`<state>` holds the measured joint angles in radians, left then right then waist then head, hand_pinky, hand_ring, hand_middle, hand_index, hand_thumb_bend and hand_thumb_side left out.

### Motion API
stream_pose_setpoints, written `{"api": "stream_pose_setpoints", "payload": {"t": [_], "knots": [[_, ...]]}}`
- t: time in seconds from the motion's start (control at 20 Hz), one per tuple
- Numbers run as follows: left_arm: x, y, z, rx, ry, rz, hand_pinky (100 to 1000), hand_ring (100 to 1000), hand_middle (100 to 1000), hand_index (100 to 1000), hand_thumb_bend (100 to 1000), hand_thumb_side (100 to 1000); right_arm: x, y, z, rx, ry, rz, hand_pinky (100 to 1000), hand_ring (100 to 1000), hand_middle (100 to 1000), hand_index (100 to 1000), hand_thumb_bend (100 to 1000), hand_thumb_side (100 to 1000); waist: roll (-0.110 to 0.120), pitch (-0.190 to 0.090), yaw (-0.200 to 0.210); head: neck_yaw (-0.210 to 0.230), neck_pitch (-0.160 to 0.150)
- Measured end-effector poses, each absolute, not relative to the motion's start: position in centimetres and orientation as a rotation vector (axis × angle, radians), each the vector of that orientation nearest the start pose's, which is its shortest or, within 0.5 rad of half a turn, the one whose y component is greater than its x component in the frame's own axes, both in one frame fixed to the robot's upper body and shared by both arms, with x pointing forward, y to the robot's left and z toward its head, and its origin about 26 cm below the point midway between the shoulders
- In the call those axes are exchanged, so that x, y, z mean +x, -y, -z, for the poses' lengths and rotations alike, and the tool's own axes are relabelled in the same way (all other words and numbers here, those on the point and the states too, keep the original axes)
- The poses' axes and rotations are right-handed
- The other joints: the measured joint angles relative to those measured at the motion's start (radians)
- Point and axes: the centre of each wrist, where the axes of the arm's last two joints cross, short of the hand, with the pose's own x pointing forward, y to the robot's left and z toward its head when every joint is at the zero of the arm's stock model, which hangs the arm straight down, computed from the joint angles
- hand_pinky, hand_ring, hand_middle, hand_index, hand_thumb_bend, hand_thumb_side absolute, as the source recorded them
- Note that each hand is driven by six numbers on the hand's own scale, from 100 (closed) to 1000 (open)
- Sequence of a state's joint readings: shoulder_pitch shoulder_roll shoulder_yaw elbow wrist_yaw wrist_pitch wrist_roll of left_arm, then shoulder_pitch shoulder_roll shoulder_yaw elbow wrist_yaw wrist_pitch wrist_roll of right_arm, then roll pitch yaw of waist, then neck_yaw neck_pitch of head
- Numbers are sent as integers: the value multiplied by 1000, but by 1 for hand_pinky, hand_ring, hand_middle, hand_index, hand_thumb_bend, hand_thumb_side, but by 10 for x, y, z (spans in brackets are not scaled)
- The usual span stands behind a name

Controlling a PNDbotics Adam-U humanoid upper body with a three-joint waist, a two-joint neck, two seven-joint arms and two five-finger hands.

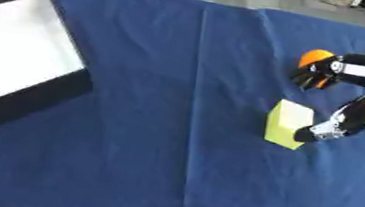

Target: Pick up the objects with one hand, pass them to the other hand, and then place them into the box on the other side of the table.

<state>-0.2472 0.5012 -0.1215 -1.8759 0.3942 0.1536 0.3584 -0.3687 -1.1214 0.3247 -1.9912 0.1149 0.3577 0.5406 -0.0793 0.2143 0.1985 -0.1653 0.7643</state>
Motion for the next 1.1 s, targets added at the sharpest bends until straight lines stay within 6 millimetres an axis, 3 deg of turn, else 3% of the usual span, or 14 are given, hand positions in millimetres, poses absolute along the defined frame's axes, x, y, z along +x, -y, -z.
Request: {"api": "stream_pose_setpoints", "payload": {"t": [1.1], "knots": [[309, -275, -161, 96, 1890, 22, 1000, 780, 750, 819, 187, 969, 286, 299, -226, -548, 1147, -1453, 834, 839, 804, 857, 669, 413, 0, 17, 12, -13, 0]]}}
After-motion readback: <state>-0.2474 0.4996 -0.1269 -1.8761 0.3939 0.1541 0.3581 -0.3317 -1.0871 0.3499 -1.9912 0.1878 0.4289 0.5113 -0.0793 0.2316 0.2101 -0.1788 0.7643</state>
